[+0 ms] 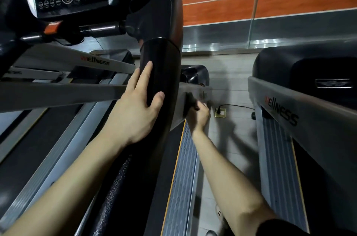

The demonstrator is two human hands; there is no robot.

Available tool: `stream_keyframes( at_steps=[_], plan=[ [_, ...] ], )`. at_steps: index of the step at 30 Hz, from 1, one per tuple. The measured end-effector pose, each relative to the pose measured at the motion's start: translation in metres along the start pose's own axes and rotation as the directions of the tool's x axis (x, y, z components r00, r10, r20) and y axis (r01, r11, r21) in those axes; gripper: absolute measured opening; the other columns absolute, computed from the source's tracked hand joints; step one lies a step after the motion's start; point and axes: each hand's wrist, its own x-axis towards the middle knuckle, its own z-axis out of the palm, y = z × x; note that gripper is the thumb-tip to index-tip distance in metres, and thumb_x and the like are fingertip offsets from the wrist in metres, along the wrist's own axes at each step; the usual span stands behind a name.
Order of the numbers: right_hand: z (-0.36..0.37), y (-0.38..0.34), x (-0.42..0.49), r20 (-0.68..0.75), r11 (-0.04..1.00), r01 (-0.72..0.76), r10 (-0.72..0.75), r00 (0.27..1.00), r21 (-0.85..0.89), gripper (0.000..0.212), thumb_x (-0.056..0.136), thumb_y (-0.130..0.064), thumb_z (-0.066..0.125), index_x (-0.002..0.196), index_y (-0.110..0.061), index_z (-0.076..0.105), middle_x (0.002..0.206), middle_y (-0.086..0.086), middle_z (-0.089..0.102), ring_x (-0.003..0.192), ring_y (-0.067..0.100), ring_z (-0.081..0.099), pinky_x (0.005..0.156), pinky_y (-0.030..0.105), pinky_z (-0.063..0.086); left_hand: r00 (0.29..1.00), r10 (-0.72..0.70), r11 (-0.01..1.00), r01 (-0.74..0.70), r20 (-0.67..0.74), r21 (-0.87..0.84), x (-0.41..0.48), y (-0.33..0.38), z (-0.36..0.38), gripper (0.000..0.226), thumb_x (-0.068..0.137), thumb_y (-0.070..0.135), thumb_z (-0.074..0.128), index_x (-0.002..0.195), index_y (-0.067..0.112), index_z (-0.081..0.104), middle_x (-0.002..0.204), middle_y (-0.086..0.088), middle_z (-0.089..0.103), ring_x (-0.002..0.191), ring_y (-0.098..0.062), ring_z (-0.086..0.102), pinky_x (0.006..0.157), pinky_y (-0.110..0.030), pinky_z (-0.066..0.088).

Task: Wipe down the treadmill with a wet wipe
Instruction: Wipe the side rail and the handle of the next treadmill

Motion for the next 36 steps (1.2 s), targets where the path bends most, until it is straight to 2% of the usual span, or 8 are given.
stream_keyframes(
  at_steps=[5, 8, 12, 17, 22, 28, 32, 36],
  plan=[
    [-0.016, -0.009, -0.091, 0.045, 0.979, 0.205, -0.204, 0.978, -0.005, 0.026, 0.103, -0.004, 0.065, 0.126, -0.011, 0.077, 0.106, 0.0, 0.067, 0.094, 0.011, 0.068, 0.083, 0.026, 0.056, 1.0, -0.014, 0.991, 0.014, 0.0, 0.136, -0.002, 0.006, 0.003, 0.081, 0.107, 0.048, 0.05, 0.168, 0.048, -0.003, 0.179, 0.005, -0.001, 0.158, -0.028, 0.031, 0.118, -0.036, 0.035],
    [-0.016, 0.011, -0.087, 0.019, 0.946, 0.325, -0.325, 0.946, -0.006, 0.014, 0.103, -0.004, 0.065, 0.112, -0.002, 0.076, 0.095, -0.005, 0.065, 0.083, 0.005, 0.067, 0.072, 0.023, 0.053, 0.997, 0.066, 0.958, -0.051, -0.041, 0.282, -0.002, 0.01, 0.005, 0.086, 0.105, 0.047, 0.05, 0.171, 0.033, -0.004, 0.18, -0.003, -0.003, 0.162, -0.029, 0.022, 0.124, -0.041, 0.033],
    [-0.002, 0.007, -0.029, -0.027, 0.979, -0.079, 0.086, 0.996, 0.187, 0.01, 0.098, -0.009, 0.072, 0.093, -0.001, 0.077, 0.08, 0.005, 0.07, 0.07, 0.009, 0.066, 0.067, 0.028, 0.052, 0.992, 0.116, 0.935, -0.092, -0.05, 0.344, -0.002, 0.011, 0.007, 0.087, 0.105, 0.043, 0.051, 0.171, 0.023, -0.002, 0.179, -0.008, -0.002, 0.163, -0.028, 0.019, 0.125, -0.04, 0.032],
    [-0.011, -0.028, -0.096, 0.022, 0.938, 0.311, -0.318, 0.948, 0.151, 0.017, 0.103, -0.005, 0.065, 0.113, -0.008, 0.079, 0.093, 0.004, 0.064, 0.085, 0.011, 0.067, 0.076, 0.026, 0.051, 0.992, 0.124, 0.931, -0.104, -0.035, 0.349, -0.002, 0.009, 0.007, 0.087, 0.106, 0.043, 0.05, 0.171, 0.022, -0.003, 0.179, -0.008, -0.003, 0.162, -0.029, 0.022, 0.124, -0.039, 0.033],
    [0.005, 0.003, 0.001, 0.012, 0.999, 0.038, -0.038, 0.999, -0.022, 0.012, 0.086, -0.01, 0.065, 0.085, -0.014, 0.076, 0.083, -0.006, 0.069, 0.08, 0.013, 0.063, 0.079, 0.032, 0.048, 0.991, 0.132, 0.931, -0.111, -0.037, 0.349, -0.003, 0.011, 0.006, 0.086, 0.106, 0.044, 0.048, 0.171, 0.022, -0.003, 0.179, -0.008, -0.004, 0.162, -0.03, 0.023, 0.121, -0.041, 0.038],
    [0.013, -0.033, 0.007, 0.061, 0.94, 0.331, -0.327, 0.943, -0.082, 0.028, 0.095, 0.005, 0.061, 0.114, -0.004, 0.079, 0.103, 0.004, 0.069, 0.097, 0.02, 0.069, 0.085, 0.022, 0.051, 0.991, 0.13, 0.941, -0.126, 0.007, 0.315, -0.001, 0.009, 0.003, 0.09, 0.105, 0.044, 0.049, 0.171, 0.023, -0.008, 0.179, -0.006, -0.011, 0.165, -0.026, 0.008, 0.127, -0.039, 0.028],
    [0.026, 0.025, 0.081, 0.088, 0.98, -0.056, 0.073, 0.993, -0.191, 0.039, 0.095, -0.001, 0.058, 0.123, -0.019, 0.078, 0.122, 0.004, 0.074, 0.119, 0.03, 0.069, 0.101, 0.035, 0.054, 0.991, 0.105, 0.96, -0.123, 0.084, 0.251, 0.015, 0.007, -0.004, 0.101, 0.102, 0.042, 0.061, 0.169, 0.031, -0.013, 0.177, 0.001, -0.021, 0.165, -0.02, -0.002, 0.133, -0.043, 0.019],
    [0.016, -0.014, 0.059, 0.207, 0.923, 0.305, -0.259, 0.944, -0.235, 0.036, 0.092, 0.0, 0.065, 0.114, -0.024, 0.08, 0.103, -0.009, 0.066, 0.097, 0.012, 0.065, 0.085, 0.029, 0.053, 0.986, 0.132, 0.966, -0.15, 0.099, 0.212, 0.062, 0.008, -0.011, 0.1, 0.101, 0.045, 0.064, 0.171, 0.031, -0.006, 0.178, 0.0, -0.017, 0.165, -0.021, 0.001, 0.133, -0.044, 0.018]
  ],
)
